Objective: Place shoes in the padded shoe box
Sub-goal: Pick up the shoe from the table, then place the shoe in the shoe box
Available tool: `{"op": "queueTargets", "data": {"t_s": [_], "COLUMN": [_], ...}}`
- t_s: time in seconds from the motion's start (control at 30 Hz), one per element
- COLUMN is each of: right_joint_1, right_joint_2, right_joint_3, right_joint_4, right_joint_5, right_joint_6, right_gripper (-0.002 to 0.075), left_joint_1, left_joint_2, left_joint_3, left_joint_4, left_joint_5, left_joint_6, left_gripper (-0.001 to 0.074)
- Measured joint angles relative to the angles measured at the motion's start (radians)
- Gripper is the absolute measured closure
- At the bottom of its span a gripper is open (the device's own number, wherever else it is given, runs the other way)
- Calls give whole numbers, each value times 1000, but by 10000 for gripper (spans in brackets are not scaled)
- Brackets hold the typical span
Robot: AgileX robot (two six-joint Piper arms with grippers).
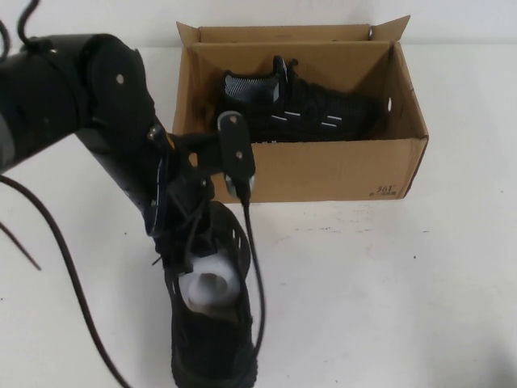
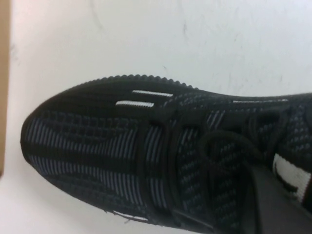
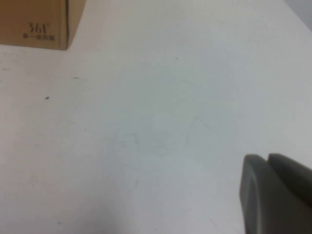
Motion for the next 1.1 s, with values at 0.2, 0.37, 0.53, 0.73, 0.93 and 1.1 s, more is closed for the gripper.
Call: {"op": "queueTargets", "data": {"t_s": [0.2,0.37,0.53,0.73,0.93,1.1], "right_joint_1": [0,0,0,0,0,0], "right_joint_2": [0,0,0,0,0,0], "right_joint_3": [0,0,0,0,0,0], "right_joint_4": [0,0,0,0,0,0], "right_joint_5": [0,0,0,0,0,0], "right_joint_6": [0,0,0,0,0,0], "right_gripper": [733,733,733,733,733,734], "left_joint_1": [-1,-2,-2,-3,-5,-5], "left_joint_2": [-38,-50,-50,-50,-19,76], "left_joint_3": [0,-11,-85,-207,-385,-586], "left_joint_4": [-9,-53,-68,-26,89,136], "left_joint_5": [-2,-22,-27,-28,-14,4], "left_joint_6": [-290,-634,-930,-1095,-1227,-1286], "left_gripper": [722,722,722,722,722,722]}}
